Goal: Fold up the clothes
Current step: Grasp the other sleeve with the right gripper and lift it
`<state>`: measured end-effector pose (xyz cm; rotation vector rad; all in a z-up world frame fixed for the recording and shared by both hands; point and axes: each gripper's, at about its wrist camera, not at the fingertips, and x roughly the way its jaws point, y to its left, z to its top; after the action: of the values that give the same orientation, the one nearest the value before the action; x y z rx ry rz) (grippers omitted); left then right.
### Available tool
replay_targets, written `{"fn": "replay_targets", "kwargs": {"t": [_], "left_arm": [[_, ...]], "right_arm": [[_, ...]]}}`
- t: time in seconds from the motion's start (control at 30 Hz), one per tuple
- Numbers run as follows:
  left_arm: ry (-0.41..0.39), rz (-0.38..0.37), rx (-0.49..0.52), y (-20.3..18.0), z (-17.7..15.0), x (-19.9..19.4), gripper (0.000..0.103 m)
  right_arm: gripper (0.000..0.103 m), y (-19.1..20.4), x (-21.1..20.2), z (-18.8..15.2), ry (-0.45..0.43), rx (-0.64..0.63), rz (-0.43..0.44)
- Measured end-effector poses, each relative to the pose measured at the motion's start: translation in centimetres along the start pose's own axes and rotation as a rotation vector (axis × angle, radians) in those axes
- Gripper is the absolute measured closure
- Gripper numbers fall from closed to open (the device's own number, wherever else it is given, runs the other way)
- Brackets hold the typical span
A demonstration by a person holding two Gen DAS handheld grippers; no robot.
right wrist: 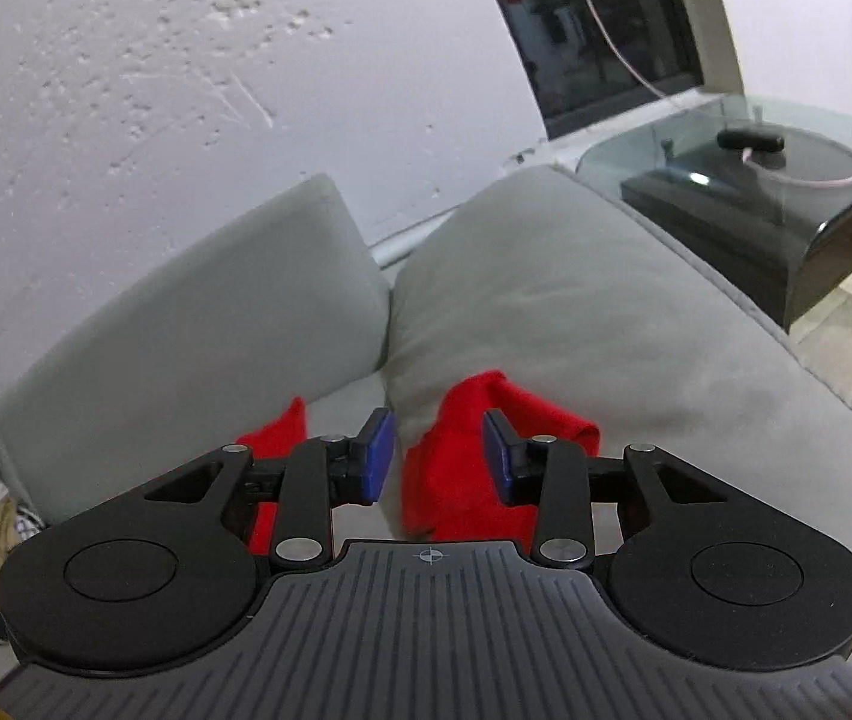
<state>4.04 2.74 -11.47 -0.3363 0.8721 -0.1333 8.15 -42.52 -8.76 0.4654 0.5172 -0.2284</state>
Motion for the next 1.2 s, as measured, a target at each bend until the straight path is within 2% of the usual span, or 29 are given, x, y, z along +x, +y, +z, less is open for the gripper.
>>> {"fn": "replay_targets", "kwargs": {"t": [0.13,0.3,0.4,0.47,0.53,0.7,0.8,0.83,0.93,1.0,1.1,1.2], "left_arm": [[0.052,-0.018,0.038,-1.7,-0.3,2.0,0.056],[0.064,-0.041,0.095,-2.8,-0.5,2.8,0.055],[0.070,-0.054,0.089,-2.7,-0.3,3.5,0.055],[0.080,-0.064,0.078,-2.5,-0.1,4.2,0.055],[0.088,-0.079,0.068,-2.6,0.2,4.9,0.054],[0.102,-0.112,0.072,-3.2,0.6,6.0,0.054],[0.089,-0.122,0.069,-3.4,0.6,5.7,0.054],[0.080,-0.123,0.070,-3.5,0.6,5.3,0.054],[0.046,-0.130,0.066,-3.2,0.6,4.0,0.054],[0.020,-0.134,0.055,-2.9,0.5,3.1,0.054],[-0.002,-0.152,0.027,-2.4,0.4,1.8,0.054],[-0.040,-0.165,-0.004,-1.8,0.4,0.2,0.054]], "right_arm": [[0.063,3.4,4.3,-1.0,0.117,-0.295,0.070],[0.063,8.3,11.2,-4.5,0.236,-0.518,0.114],[0.063,9.4,15.2,-5.8,0.295,-0.576,0.077],[0.062,9.6,17.0,-6.8,0.338,-0.630,0.009],[0.056,9.3,19.0,-7.7,0.395,-0.703,-0.060],[0.053,9.0,19.8,-9.8,0.413,-0.900,-0.094],[0.072,10.0,20.8,-11.2,0.392,-1.067,-0.211],[0.078,10.3,20.9,-11.3,0.386,-1.081,-0.233],[0.097,10.7,19.7,-9.8,0.346,-0.971,-0.249],[0.097,10.7,17.2,-7.3,0.261,-0.815,-0.217],[0.097,10.2,11.5,-3.3,0.142,-0.587,-0.092],[0.097,10.4,4.4,-0.7,0.010,-0.475,0.021]]}}
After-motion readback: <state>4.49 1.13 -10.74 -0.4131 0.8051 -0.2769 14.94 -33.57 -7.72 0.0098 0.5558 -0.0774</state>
